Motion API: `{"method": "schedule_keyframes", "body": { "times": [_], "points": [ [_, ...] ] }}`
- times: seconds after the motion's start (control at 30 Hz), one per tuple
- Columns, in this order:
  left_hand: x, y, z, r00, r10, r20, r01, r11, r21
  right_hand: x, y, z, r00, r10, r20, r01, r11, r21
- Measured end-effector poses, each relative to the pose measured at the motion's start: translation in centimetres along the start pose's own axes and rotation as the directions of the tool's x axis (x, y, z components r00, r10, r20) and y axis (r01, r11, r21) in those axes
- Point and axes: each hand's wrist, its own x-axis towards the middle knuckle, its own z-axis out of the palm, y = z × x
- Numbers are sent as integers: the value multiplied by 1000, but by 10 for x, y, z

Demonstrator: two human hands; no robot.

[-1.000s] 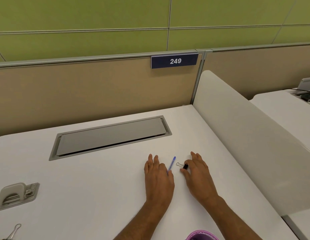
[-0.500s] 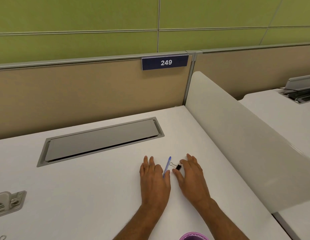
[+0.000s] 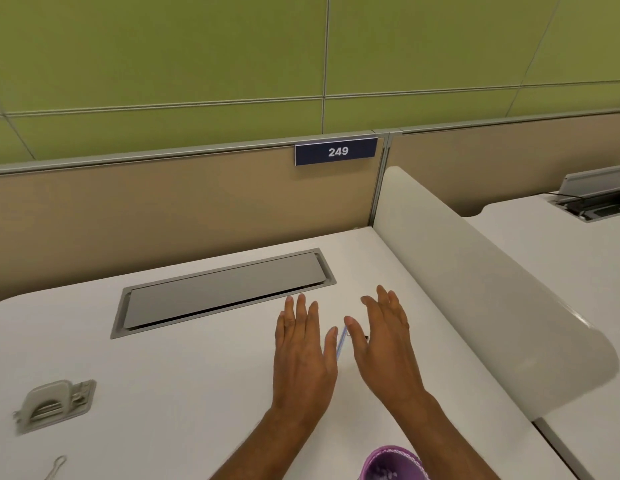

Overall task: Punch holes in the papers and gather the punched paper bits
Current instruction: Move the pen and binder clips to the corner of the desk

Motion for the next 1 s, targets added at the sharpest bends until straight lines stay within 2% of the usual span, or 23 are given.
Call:
{"method": "schedule_keyframes", "body": {
  "times": [0.27,0.4,0.5,0.67,0.8,1.0],
  "points": [
    [-30,-32,-84,992,-36,-118,34,999,-20,-42,-94,7,990,-123,-73,129,988,85],
    [-61,-74,-133,977,-100,-189,101,995,-2,-78,-139,34,984,-175,-24,176,976,131],
    [-86,-116,-170,960,-145,-238,156,988,25,-109,-175,58,972,-227,67,214,963,163],
    [-126,-192,-224,921,-226,-319,263,961,80,-162,-227,106,928,-347,134,325,932,161],
    [-156,-246,-251,908,-281,-312,329,937,114,-197,-249,148,879,-452,151,439,892,109],
    [-185,-301,-256,916,-330,-227,377,902,211,-223,-264,192,825,-500,262,516,856,10]
  ]
}}
